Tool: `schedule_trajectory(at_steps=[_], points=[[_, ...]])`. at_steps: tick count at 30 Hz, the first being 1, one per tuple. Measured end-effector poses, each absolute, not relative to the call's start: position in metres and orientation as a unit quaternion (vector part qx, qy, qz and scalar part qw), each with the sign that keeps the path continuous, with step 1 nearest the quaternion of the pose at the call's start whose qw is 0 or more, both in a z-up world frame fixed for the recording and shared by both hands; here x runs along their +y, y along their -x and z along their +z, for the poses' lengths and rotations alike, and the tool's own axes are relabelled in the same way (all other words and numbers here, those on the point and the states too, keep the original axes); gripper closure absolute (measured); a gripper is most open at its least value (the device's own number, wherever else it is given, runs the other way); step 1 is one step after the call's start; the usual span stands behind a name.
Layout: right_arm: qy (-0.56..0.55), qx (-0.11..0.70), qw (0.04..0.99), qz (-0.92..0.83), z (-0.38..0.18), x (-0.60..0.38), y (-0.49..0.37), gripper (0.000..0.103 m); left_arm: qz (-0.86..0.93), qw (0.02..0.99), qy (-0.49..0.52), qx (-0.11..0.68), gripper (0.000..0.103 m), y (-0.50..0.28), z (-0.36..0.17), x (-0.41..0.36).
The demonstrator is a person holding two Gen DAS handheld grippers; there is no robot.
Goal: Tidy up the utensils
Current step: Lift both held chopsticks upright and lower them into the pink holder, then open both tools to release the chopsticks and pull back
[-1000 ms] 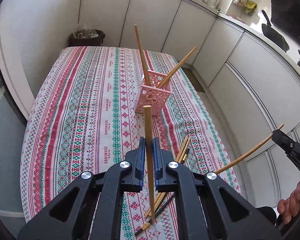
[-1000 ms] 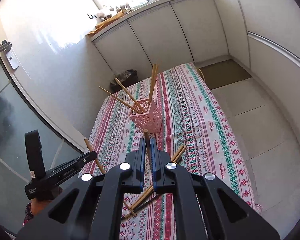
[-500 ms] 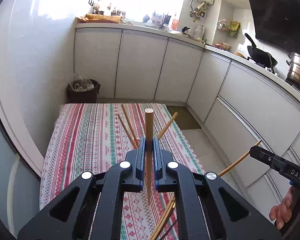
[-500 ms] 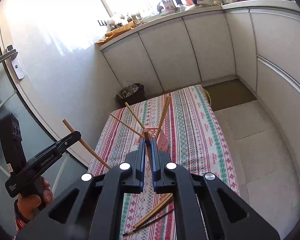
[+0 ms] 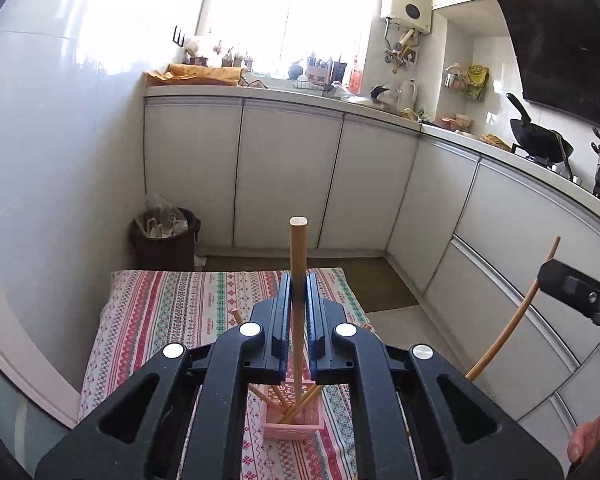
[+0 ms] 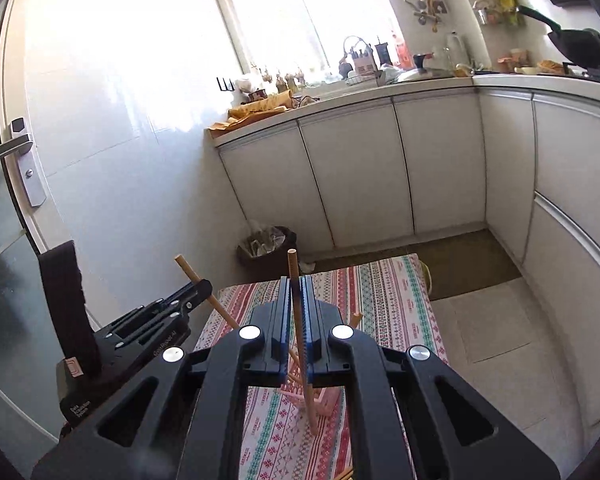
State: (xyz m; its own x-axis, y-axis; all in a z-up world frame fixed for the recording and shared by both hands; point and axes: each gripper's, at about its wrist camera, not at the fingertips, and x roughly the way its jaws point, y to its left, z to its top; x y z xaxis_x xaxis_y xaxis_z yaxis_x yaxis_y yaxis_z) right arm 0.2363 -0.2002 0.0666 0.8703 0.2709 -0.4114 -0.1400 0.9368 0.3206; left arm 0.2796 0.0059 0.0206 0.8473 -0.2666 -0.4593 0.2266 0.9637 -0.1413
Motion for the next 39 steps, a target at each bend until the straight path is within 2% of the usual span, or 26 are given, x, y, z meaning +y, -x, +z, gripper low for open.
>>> schedule_trajectory(at_steps=[4, 5, 9, 11, 14, 23, 25, 26, 27, 31, 34, 39], points=[[-0.143, 0.24, 0.954, 0.108, 0.057, -0.196, -0.257, 0.097, -0.126, 0.942, 0.038, 0.308, 0.095, -0.307, -0.019, 0.003], [-0.143, 0.244, 0.953, 0.108, 0.055, -0.194, -0.262, 0.097, -0.126, 0.938, 0.046, 0.319, 0.092, -0.308, -0.028, 0.006], [-0.133, 0.245, 0.955, 0.103, 0.047, -0.184, -0.277, 0.097, -0.115, 0.945, 0.096, 0.289, 0.08, -0.286, -0.026, 0.034], [-0.128, 0.246, 0.956, 0.1, 0.043, -0.179, -0.283, 0.097, -0.108, 0.95, 0.119, 0.267, 0.071, -0.269, -0.016, 0.052], [-0.125, 0.253, 0.954, 0.101, 0.037, -0.171, -0.291, 0.097, -0.097, 0.952, 0.149, 0.249, 0.065, -0.253, -0.006, 0.075], [-0.109, 0.28, 0.948, 0.1, 0.001, -0.147, -0.307, 0.097, -0.091, 0.947, 0.171, 0.257, 0.065, -0.246, -0.001, 0.098], [-0.106, 0.297, 0.944, 0.094, -0.008, -0.146, -0.31, 0.083, -0.092, 0.945, 0.163, 0.27, 0.064, -0.249, -0.004, 0.094], [-0.113, 0.297, 0.944, 0.091, -0.011, -0.147, -0.308, 0.068, -0.092, 0.944, 0.159, 0.273, 0.064, -0.25, -0.005, 0.091], [-0.118, 0.294, 0.944, 0.088, -0.012, -0.15, -0.305, 0.063, -0.093, 0.944, 0.155, 0.276, 0.063, -0.249, -0.006, 0.089], [-0.119, 0.292, 0.946, 0.079, -0.011, -0.157, -0.292, 0.062, -0.095, 0.944, 0.137, 0.286, 0.055, -0.246, -0.01, 0.079], [-0.117, 0.295, 0.945, 0.073, -0.012, -0.162, -0.282, 0.061, -0.097, 0.942, 0.129, 0.295, 0.054, -0.243, -0.013, 0.072], [-0.115, 0.302, 0.944, 0.066, -0.015, -0.169, -0.268, 0.058, -0.095, 0.942, 0.12, 0.297, 0.04, -0.237, -0.015, 0.066]])
